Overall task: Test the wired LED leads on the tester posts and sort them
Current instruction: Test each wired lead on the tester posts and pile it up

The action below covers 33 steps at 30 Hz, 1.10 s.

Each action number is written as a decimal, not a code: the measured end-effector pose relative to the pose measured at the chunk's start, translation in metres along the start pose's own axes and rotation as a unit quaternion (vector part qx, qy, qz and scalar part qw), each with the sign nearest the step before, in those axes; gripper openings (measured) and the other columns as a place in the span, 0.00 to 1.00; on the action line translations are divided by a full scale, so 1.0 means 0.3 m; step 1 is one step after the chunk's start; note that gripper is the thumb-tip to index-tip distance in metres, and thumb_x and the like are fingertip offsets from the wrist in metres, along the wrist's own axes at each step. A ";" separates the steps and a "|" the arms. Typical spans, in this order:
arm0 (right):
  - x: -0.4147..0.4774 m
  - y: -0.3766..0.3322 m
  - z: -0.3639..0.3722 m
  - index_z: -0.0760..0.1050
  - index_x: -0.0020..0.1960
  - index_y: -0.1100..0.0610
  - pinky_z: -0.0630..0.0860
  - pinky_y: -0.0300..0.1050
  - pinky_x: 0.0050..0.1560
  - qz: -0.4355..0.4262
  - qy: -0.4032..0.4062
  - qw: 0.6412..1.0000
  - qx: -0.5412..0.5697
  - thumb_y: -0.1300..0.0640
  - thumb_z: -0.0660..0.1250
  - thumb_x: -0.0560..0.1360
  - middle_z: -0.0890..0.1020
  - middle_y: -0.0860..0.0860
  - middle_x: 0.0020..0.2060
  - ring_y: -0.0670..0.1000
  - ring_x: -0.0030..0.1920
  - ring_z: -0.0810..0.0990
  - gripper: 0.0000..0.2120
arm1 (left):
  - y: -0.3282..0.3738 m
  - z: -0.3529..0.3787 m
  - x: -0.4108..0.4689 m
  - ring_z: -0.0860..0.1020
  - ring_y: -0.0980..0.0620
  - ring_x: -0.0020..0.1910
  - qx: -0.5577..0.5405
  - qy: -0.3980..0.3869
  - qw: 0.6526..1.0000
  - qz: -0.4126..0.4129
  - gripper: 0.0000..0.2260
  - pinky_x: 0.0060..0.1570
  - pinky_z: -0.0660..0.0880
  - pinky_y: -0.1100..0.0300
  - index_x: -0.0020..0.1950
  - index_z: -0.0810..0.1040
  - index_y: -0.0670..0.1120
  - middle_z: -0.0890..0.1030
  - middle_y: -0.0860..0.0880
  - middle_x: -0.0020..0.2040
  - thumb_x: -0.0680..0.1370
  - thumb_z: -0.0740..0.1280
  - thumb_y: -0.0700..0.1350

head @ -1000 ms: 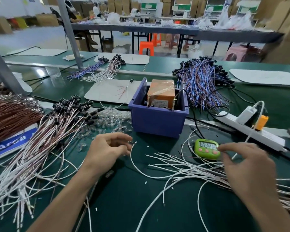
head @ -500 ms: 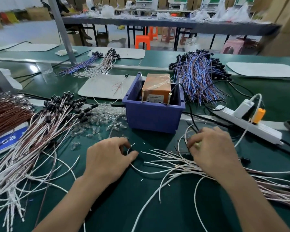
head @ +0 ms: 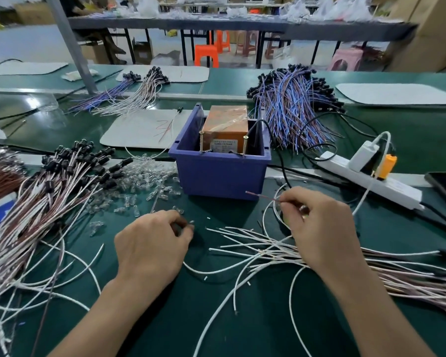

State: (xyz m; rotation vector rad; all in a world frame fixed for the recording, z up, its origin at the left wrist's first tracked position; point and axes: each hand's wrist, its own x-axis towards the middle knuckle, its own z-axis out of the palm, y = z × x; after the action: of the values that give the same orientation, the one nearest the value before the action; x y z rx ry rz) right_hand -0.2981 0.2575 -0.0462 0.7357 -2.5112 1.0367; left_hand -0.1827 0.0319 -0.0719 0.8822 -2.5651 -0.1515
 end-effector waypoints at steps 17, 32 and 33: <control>-0.020 -0.043 -0.028 0.80 0.44 0.52 0.69 0.48 0.41 -0.050 0.059 0.995 -0.067 0.59 0.73 0.76 0.79 0.49 0.30 0.54 0.33 0.73 0.04 | 0.069 -0.066 0.011 0.84 0.48 0.29 -0.628 -0.090 0.764 -0.114 0.07 0.29 0.77 0.65 0.39 0.88 0.48 0.85 0.42 0.34 0.63 0.80 0.44; 0.014 -0.237 -0.007 0.74 0.42 0.49 0.65 0.36 0.27 0.055 -0.183 0.963 0.188 0.51 0.68 0.79 0.81 0.46 0.28 0.44 0.24 0.71 0.08 | 0.223 -0.118 0.002 0.80 0.54 0.29 -0.744 -0.159 0.630 -0.156 0.12 0.30 0.77 0.64 0.37 0.88 0.46 0.84 0.46 0.33 0.59 0.79 0.52; 0.019 -0.240 0.001 0.74 0.41 0.50 0.64 0.35 0.25 0.070 -0.175 0.962 0.200 0.51 0.69 0.79 0.79 0.45 0.25 0.44 0.22 0.69 0.10 | 0.227 -0.115 0.006 0.82 0.52 0.30 -0.747 -0.155 0.623 -0.175 0.10 0.29 0.78 0.64 0.37 0.88 0.46 0.85 0.44 0.35 0.61 0.78 0.51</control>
State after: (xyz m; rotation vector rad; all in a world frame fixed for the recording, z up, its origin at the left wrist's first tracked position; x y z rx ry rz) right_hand -0.2615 0.2121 -0.0036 0.9321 -2.7057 1.6236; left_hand -0.2077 0.0861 -0.0242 0.5346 -1.4170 -2.2435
